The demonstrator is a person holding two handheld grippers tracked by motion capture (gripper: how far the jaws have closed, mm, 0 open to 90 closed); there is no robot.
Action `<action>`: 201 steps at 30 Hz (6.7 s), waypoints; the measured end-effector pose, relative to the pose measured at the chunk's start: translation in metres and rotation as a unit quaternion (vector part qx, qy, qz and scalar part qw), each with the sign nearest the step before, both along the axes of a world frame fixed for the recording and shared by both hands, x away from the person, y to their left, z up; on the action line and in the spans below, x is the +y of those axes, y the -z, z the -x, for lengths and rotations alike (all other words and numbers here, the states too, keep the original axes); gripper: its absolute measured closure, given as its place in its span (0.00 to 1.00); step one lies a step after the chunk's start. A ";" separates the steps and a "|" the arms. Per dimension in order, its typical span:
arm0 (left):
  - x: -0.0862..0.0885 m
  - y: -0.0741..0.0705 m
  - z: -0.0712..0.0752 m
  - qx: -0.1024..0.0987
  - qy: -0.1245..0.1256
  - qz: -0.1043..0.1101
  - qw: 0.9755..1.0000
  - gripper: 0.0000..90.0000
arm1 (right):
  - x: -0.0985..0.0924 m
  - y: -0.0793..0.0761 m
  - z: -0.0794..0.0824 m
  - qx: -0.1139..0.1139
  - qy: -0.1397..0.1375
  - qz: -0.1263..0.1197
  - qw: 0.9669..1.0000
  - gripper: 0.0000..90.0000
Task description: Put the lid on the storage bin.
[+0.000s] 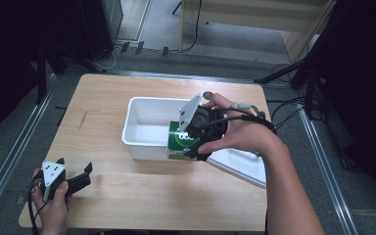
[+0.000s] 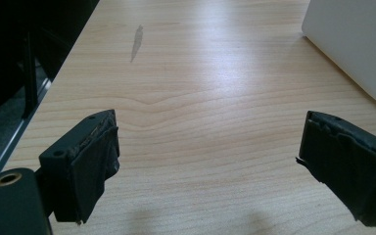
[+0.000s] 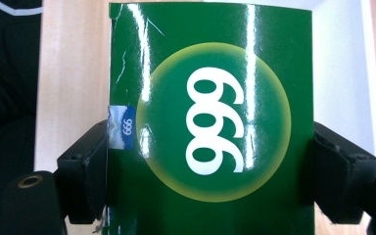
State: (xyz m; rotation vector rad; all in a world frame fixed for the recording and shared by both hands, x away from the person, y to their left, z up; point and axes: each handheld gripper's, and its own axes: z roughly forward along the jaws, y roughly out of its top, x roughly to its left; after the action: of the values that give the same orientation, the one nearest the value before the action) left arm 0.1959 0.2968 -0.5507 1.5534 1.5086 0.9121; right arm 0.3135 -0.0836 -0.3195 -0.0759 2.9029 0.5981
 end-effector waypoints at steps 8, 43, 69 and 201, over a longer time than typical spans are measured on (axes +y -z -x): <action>0.000 0.000 0.000 0.000 0.000 0.000 1.000 0.09 | -0.001 -0.005 -0.019 -0.003 0.010 0.004 1.000 0.18; 0.002 0.000 0.000 -0.003 -0.006 0.002 1.000 0.09 | 0.021 0.020 -0.082 -0.023 0.029 0.034 0.999 0.18; 0.002 0.000 0.000 -0.006 -0.007 0.003 1.000 0.09 | 0.019 0.063 -0.093 -0.008 0.023 0.047 0.999 0.18; 0.002 0.000 0.000 0.005 -0.003 0.004 1.000 0.09 | -0.119 0.063 -0.064 0.015 0.225 0.052 0.973 0.14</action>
State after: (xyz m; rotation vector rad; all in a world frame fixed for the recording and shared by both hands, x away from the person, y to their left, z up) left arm 0.1961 0.2985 -0.5510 1.5516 1.5222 0.9017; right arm 0.3771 -0.2026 -0.3823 0.5665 2.8306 0.3656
